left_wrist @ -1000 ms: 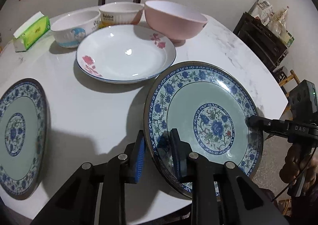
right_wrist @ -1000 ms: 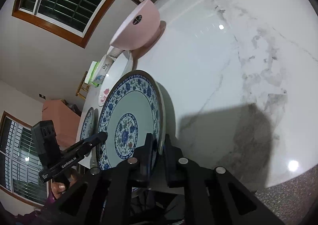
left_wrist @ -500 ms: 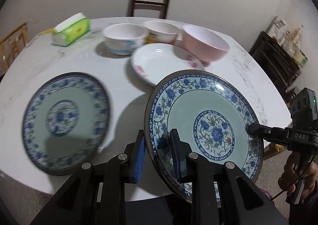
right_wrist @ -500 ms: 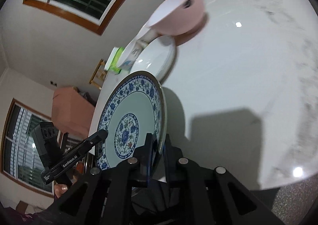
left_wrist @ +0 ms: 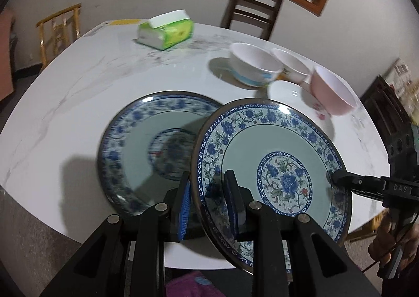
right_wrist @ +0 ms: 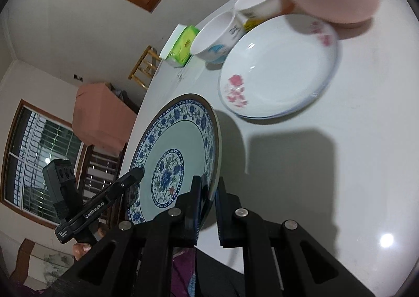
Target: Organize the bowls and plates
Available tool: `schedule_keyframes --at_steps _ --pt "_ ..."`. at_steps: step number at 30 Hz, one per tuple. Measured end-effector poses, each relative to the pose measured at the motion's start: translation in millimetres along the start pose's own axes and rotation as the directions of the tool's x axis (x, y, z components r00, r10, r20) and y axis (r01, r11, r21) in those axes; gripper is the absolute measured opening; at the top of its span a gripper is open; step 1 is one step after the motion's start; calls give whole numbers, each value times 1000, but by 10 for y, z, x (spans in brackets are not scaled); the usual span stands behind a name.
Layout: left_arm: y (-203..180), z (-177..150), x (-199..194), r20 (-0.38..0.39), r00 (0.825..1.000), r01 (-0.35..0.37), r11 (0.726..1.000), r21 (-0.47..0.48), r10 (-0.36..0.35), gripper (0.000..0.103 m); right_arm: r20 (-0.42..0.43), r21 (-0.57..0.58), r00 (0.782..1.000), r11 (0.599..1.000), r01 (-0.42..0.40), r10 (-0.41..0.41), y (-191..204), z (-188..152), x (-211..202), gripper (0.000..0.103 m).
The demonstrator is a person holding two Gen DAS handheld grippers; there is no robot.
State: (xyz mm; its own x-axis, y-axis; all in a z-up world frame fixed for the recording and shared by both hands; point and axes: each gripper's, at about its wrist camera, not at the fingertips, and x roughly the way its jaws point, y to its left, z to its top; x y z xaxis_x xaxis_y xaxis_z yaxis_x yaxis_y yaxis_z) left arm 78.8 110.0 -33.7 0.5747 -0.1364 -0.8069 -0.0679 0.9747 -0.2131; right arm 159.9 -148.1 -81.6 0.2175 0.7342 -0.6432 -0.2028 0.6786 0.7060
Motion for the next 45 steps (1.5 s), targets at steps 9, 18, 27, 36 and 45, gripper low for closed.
schedule_keyframes --at_steps 9,18,27,36,45 --pt "367 17 121 1 999 -32 997 -70 32 23 -51 -15 998 1000 21 -21 189 59 303 10" --pt "531 4 194 -7 999 -39 994 -103 39 23 -71 -14 997 999 38 -39 268 73 328 10" --pt "589 26 208 -1 999 -41 992 -117 41 23 -75 -21 996 999 50 -51 328 92 332 10" --pt "689 34 238 0 999 -54 989 -138 54 24 -81 -36 994 997 65 -68 379 90 409 10" --pt "688 53 260 13 994 -106 989 -102 107 21 -81 -48 992 994 94 -98 430 75 457 10"
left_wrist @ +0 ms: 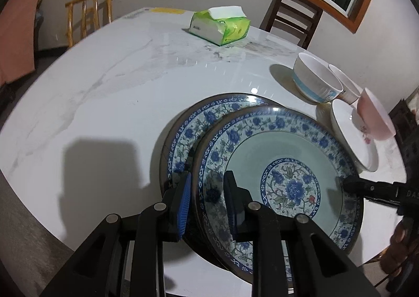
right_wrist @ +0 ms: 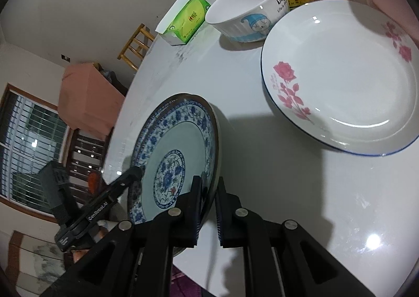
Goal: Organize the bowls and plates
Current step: 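Lower the large plate onto the smaller plate and open the left gripper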
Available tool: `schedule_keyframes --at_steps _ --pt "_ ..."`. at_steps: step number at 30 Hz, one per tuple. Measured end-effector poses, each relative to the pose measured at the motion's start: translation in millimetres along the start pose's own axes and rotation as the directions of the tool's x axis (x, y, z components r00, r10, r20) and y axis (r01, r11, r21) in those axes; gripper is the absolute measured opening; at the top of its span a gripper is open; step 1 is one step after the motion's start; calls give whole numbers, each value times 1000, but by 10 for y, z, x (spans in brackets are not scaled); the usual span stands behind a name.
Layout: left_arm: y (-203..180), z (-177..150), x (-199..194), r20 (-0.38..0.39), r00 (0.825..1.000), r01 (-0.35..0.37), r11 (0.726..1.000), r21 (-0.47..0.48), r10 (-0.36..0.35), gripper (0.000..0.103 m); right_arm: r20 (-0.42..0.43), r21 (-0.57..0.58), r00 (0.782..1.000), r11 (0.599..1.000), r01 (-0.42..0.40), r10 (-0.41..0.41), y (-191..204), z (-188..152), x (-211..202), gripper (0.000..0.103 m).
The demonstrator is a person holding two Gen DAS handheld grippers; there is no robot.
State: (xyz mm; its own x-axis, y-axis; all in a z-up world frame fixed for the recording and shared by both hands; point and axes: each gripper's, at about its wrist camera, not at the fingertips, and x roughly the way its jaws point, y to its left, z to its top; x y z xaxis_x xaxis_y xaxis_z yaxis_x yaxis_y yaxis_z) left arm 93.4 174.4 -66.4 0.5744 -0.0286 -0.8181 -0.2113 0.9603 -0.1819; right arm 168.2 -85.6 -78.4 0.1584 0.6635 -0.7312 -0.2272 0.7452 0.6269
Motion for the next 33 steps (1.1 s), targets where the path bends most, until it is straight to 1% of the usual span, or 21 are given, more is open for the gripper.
schedule_keyframes --at_steps 2,6,10,12,14,15,17,20,22,24,26,27,28,29,30,33 --pt "-1 5 0 6 1000 -13 1000 7 13 21 -3 7 1000 1000 -5 5 -12 4 14 10" --pt "47 20 7 9 1000 -9 1000 -6 9 21 -4 11 1000 1000 -4 4 -12 0 45 10" --pt "73 24 -10 19 1000 -19 1000 -14 19 21 0 15 1000 1000 1 -1 -1 -12 73 10" --pt "87 33 -48 38 999 -21 1000 -19 22 21 3 16 1000 1000 2 -2 8 -1 90 10" --pt "76 44 -122 77 996 -35 999 -14 36 21 8 8 1000 1000 10 -10 31 6 97 10" --pt "59 45 -147 94 994 -47 999 -9 47 24 14 4 1000 1000 14 -14 43 8 99 10" --pt "26 49 -208 127 990 -56 998 6 55 25 23 -18 999 999 28 -28 91 15 114 10" --pt "4 41 -219 135 990 -53 999 9 51 32 43 -55 997 996 71 -69 153 27 141 12" --pt "0 35 -212 130 991 -32 999 10 30 32 53 -102 993 989 110 -105 219 40 172 15" --pt "-9 28 -218 129 991 -18 1000 12 16 35 62 -110 991 986 125 -119 226 67 187 16" --pt "-28 22 -229 137 991 -12 1000 20 9 36 88 -128 987 981 148 -137 223 86 188 16" --pt "-41 17 -234 138 990 -10 1000 22 7 38 98 -136 984 978 160 -148 212 90 188 16" --pt "-51 13 -233 140 990 -8 1000 23 5 40 107 -140 983 976 165 -151 201 98 184 16" --pt "-56 11 -231 141 990 -8 1000 23 5 46 120 -144 983 977 156 -139 185 99 166 16" --pt "-66 3 -232 144 990 -12 1000 22 9 49 139 -147 982 978 149 -129 170 98 135 16" --pt "-72 -6 -231 144 990 -3 1000 18 0 50 198 -161 972 974 158 -125 154 95 25 20"
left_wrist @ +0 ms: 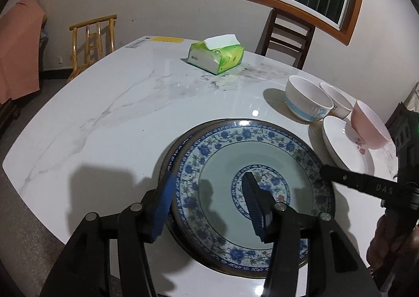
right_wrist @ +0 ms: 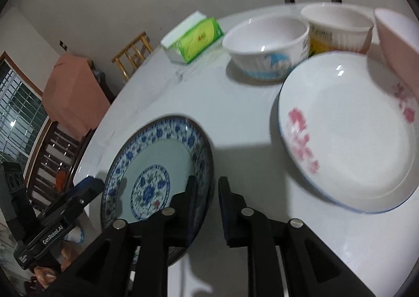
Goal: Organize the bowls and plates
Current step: 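Lower the large plate onto the smaller plate and open the left gripper, then move the left gripper to the white plate with pink flowers and grasp its rim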
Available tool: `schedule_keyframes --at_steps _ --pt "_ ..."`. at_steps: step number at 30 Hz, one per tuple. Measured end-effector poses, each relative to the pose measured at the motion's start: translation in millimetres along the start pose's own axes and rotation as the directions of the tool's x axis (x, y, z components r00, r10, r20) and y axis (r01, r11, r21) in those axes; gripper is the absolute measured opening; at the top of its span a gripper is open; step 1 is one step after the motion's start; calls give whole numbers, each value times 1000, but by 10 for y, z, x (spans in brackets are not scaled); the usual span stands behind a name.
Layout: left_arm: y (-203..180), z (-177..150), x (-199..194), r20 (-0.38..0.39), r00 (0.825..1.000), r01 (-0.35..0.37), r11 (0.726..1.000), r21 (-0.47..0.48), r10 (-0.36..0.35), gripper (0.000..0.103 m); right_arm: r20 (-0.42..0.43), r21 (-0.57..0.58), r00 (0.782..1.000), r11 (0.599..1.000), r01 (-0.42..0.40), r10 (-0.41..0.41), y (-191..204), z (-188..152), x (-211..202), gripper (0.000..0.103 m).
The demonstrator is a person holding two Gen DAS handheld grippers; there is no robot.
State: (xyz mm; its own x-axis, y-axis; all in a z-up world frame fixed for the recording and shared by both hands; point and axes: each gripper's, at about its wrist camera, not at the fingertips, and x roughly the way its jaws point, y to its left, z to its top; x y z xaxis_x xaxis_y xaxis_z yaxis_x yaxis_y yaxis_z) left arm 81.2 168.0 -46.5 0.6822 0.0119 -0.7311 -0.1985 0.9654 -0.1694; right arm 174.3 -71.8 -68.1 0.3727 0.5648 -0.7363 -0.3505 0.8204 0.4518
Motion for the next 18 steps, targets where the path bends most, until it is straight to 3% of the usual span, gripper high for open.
schedule_keyframes --at_steps 6,12,18 --pt "-33 -27 -30 5 1000 -3 1000 8 3 57 70 46 997 998 -37 34 -174 -58 -266 21" --pt "7 -8 -130 61 997 -56 998 -10 56 66 90 -146 982 973 180 -168 58 -302 -303 21" --pt "3 -18 -119 57 997 -56 998 -14 57 71 75 -212 981 958 191 -179 221 -355 -192 21"
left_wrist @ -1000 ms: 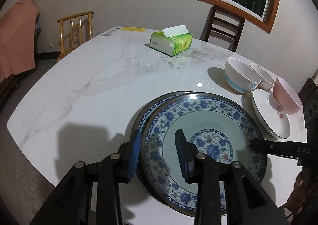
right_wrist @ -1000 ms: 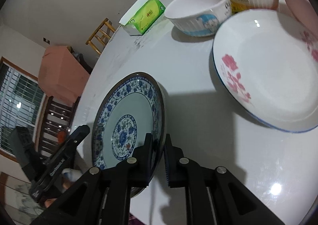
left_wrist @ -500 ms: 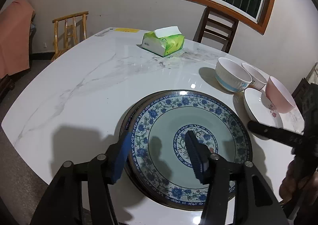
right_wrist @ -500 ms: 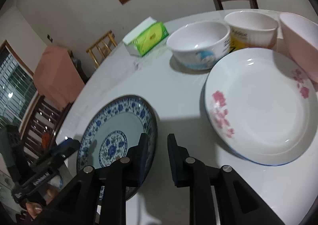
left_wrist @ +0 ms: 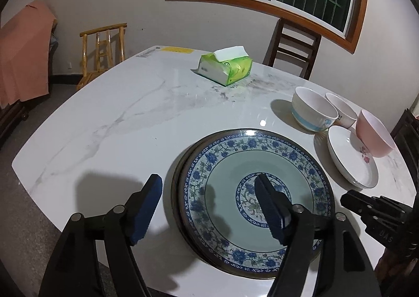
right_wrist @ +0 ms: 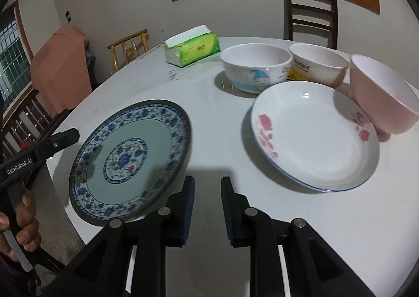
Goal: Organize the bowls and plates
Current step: 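Move the left gripper to the white plate with pink flowers and grasp its rim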
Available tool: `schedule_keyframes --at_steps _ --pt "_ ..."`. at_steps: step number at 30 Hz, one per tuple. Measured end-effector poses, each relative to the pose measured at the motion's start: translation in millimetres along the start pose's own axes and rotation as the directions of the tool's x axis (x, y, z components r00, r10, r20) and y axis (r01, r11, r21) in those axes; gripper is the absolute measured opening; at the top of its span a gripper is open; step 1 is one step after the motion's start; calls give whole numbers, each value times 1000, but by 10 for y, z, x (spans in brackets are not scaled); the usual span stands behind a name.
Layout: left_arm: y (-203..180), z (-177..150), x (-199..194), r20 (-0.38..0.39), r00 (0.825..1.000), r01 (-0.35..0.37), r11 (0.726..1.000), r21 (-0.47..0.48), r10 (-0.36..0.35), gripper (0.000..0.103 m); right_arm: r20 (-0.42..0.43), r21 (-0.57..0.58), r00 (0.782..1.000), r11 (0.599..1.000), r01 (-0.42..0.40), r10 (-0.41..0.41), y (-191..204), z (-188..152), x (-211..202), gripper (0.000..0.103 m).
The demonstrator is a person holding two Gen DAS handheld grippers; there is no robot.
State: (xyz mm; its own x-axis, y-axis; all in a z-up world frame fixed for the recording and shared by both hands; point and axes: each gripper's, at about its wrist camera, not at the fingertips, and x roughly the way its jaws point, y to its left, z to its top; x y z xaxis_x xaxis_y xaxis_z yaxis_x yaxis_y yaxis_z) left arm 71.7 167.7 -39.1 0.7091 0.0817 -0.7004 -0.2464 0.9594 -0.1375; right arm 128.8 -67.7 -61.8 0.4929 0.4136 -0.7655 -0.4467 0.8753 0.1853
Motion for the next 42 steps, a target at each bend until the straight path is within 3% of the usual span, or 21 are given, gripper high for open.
schedule_keyframes --at_steps 7,9,13,19,23,28,36,42 --pt "-75 -42 33 -21 1000 12 1000 26 -11 75 -34 -20 999 1000 -8 7 114 -34 90 21" --pt "-123 -66 36 -22 1000 11 999 45 -10 76 -38 -21 998 999 -49 48 116 -50 97 21" --pt "-220 -80 13 -7 1000 21 996 82 -20 76 -10 23 999 999 -45 45 -14 -63 -20 21" --pt "-472 -65 -153 4 994 104 984 146 -106 79 117 219 992 973 -75 50 -696 -207 -517 21" --pt "-794 13 -184 -15 983 183 966 180 -184 88 118 321 993 947 -25 -14 -1200 -304 -696 21" --pt "-1241 215 37 -97 958 283 945 165 -270 90 129 417 991 908 -26 -31 -1623 -246 -774 21" --pt "-1711 458 659 -213 949 268 952 149 -234 90 121 529 992 844 -86 26 -2034 -89 -529 21" --pt "-1794 528 1010 -273 941 236 965 112 -199 90 102 541 994 837 -87 37 -2087 -38 -353 21"
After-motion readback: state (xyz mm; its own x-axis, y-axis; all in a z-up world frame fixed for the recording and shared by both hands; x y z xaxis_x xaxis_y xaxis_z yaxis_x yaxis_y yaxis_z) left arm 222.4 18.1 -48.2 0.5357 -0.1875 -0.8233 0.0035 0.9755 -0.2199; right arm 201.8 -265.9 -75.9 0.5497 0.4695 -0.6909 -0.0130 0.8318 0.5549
